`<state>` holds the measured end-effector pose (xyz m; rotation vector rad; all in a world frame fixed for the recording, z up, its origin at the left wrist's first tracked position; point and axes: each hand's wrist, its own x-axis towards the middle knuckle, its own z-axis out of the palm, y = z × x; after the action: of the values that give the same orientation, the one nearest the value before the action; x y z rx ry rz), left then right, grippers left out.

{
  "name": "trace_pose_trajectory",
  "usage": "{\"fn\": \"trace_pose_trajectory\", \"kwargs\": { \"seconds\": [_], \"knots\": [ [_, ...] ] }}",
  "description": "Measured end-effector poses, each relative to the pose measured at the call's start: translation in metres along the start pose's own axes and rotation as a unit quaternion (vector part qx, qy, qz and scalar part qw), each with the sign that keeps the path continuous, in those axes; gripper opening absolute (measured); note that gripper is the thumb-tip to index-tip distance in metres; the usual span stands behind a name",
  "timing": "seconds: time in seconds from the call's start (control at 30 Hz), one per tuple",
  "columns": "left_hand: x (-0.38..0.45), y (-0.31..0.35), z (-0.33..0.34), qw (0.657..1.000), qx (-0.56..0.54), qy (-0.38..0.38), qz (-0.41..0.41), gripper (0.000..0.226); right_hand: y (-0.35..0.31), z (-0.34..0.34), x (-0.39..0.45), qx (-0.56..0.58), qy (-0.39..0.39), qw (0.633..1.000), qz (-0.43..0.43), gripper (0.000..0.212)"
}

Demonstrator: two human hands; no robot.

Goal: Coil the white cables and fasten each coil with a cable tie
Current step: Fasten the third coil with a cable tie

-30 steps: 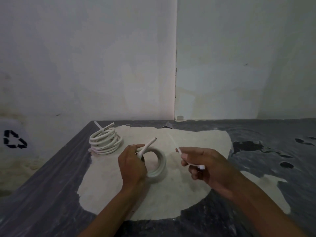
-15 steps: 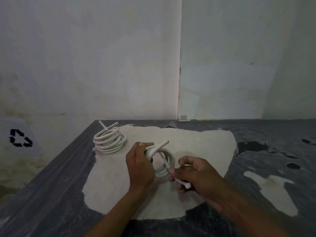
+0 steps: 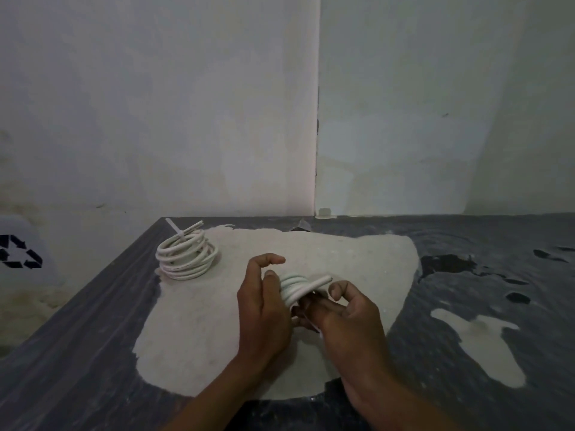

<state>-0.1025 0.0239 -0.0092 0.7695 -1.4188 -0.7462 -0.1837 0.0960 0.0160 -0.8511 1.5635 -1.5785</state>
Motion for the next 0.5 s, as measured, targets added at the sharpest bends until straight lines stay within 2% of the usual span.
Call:
{"fn": "trace_pose_trajectory", "kwargs": {
  "seconds": [0.17, 0.37, 0.5],
  "knots": [
    [-0.001, 0.004, 0.003, 0.999, -0.01, 0.004, -0.035, 0.026, 0.005, 0.004, -0.006, 0.023, 0.044, 0.999, -0.018, 0.02],
    [-0.008, 0.006, 0.01, 0.997, -0.008, 0.004, -0.072, 0.024, 0.014, 0.011, -0.002, 0.111, 0.055, 0.991, 0.047, 0.014],
    [-0.007, 0.011, 0.013, 0.997, -0.014, 0.012, -0.07, 0.023, 0.013, 0.012, -0.001, 0.171, 0.052, 0.983, 0.052, 0.017]
  ]
}}
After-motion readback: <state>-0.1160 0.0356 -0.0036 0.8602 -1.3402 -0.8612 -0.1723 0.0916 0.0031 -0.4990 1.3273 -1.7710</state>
